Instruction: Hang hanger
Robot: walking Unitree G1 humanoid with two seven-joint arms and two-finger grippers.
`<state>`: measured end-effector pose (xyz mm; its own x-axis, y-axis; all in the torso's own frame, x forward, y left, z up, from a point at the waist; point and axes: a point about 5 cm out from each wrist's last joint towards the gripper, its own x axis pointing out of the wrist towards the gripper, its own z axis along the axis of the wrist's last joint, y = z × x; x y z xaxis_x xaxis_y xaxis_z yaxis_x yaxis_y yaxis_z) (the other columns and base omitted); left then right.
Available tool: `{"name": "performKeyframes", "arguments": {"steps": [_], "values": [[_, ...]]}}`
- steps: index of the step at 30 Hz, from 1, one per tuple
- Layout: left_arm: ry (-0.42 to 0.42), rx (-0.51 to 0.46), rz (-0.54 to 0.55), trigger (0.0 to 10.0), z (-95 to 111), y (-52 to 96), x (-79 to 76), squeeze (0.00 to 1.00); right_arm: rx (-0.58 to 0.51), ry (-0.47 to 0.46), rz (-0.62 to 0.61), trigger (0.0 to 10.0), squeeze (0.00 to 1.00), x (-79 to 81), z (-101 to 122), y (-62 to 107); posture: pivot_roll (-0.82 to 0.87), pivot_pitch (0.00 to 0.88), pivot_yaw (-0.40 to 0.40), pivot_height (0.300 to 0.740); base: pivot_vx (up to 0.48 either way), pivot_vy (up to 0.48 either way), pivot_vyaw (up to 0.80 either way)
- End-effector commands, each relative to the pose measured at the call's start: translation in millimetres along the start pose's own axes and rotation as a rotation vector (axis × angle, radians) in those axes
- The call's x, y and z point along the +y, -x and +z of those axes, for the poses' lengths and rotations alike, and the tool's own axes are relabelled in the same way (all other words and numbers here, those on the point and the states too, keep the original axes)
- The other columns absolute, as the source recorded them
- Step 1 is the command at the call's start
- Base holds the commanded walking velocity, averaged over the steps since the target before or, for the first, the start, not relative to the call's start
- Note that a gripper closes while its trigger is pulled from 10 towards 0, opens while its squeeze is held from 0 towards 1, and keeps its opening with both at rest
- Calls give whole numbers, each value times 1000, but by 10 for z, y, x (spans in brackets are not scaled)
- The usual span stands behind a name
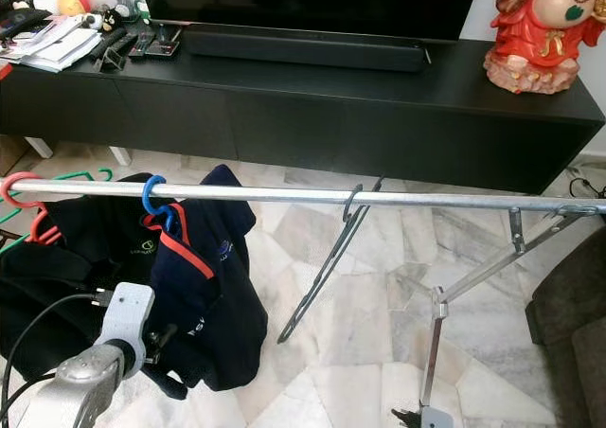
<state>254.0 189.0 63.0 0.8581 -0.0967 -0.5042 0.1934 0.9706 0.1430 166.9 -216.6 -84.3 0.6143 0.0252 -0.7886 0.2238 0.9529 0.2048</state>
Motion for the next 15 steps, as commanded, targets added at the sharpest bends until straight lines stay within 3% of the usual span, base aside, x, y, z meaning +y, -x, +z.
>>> {"name": "performKeyframes", "arguments": {"steps": [1,4,12,15], "values": [[-25,11,-35,10000,-177,38,-17,0,28,-1,-10,10000,0,-34,-80,23,-35,234,4,740,0,0,0],[-32,34,5,10000,-358,68,45,0,29,2,-9,10000,0,-35,-79,23,-37,234,3,740,0,0,0],[10,-37,140,10000,-474,139,197,0,31,9,-7,10000,0,-37,-77,23,-33,229,4,740,0,0,0],[45,-62,121,10000,-575,142,151,0,30,9,-8,10000,0,-35,-77,23,-38,222,5,740,0,0,0]]}}
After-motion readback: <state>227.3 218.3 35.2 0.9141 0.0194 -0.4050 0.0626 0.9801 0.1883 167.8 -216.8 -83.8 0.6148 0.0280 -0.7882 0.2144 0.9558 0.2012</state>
